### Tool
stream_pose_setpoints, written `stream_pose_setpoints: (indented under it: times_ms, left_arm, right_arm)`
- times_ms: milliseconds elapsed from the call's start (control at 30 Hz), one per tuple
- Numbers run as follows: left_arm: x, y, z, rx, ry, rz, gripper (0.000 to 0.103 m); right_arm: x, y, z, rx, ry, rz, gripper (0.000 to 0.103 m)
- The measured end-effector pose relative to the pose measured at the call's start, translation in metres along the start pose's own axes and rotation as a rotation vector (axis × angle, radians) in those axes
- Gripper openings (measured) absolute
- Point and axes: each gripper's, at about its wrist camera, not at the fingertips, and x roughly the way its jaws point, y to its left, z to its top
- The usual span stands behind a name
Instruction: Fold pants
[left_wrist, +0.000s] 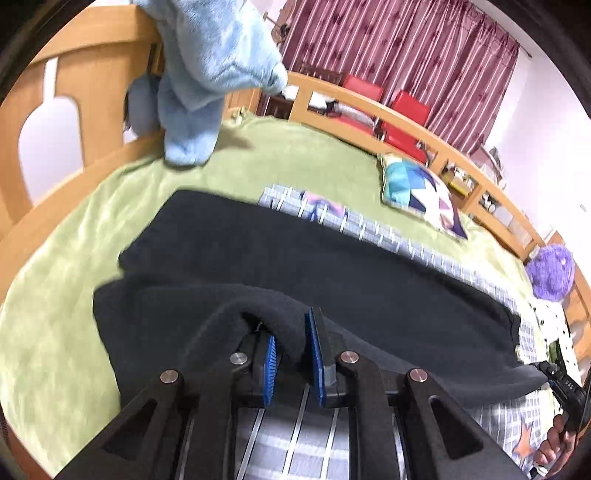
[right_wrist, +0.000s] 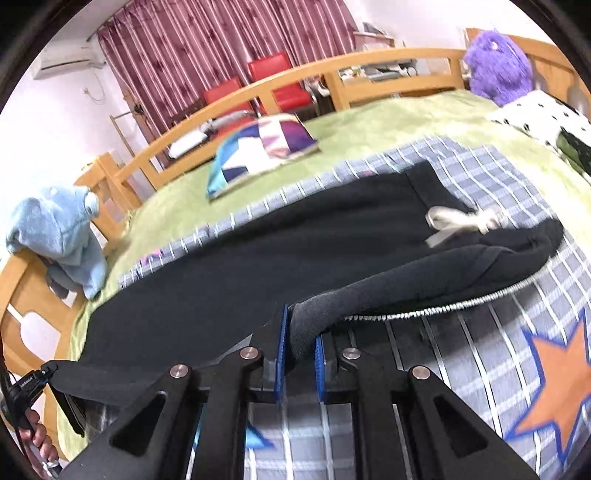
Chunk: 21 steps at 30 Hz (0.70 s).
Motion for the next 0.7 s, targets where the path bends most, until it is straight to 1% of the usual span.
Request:
stream_pose_setpoints:
  times_ms: [100,233,367,433,500,567,600,633,700]
  left_arm:
    - [0.017,-0.009,0.024,0.017,-0.036,0.022,0.016]
    - [0.053,-0.026,0.053,0.054,-0.071,0.056,0.016]
    - [0.098,-0.038,0.076,0.061,-0.064,0.091,0.016]
    - [0.117,-0.04,0.083,0.055,-0.055,0.093,0.016]
    - [0.142,-0.04,0.092,0.03,-0.029,0.092,0.016]
    - [0.163,-0.039,0.096,0.01,0.009,0.101,0.017]
    - [0.17,-0.039,0.094,0.005,0.029,0.099,0.02]
    - [0.179,-0.04,0.093,0.001,0.059,0.094,0.021]
    - [0.188,-0.043,0.087,0.012,0.102,0.091,0.021]
  right_arm:
    - [0.014,0.012,0.026,-0.029,-0.022,0.006,0.011]
    - [0.041,0.023,0.057,-0.066,-0.034,0.022,0.01]
    - [0.085,0.033,0.086,-0.103,-0.021,0.018,0.009]
    - [0.108,0.035,0.097,-0.107,-0.017,0.008,0.009]
    - [0.129,0.036,0.104,-0.107,-0.008,-0.001,0.01]
    - [0.152,0.038,0.109,-0.108,0.01,-0.014,0.013]
    - [0.166,0.037,0.11,-0.108,0.028,-0.023,0.015]
    - [0.174,0.037,0.108,-0.11,0.043,-0.028,0.02]
    - [0.185,0.037,0.104,-0.115,0.063,-0.042,0.021]
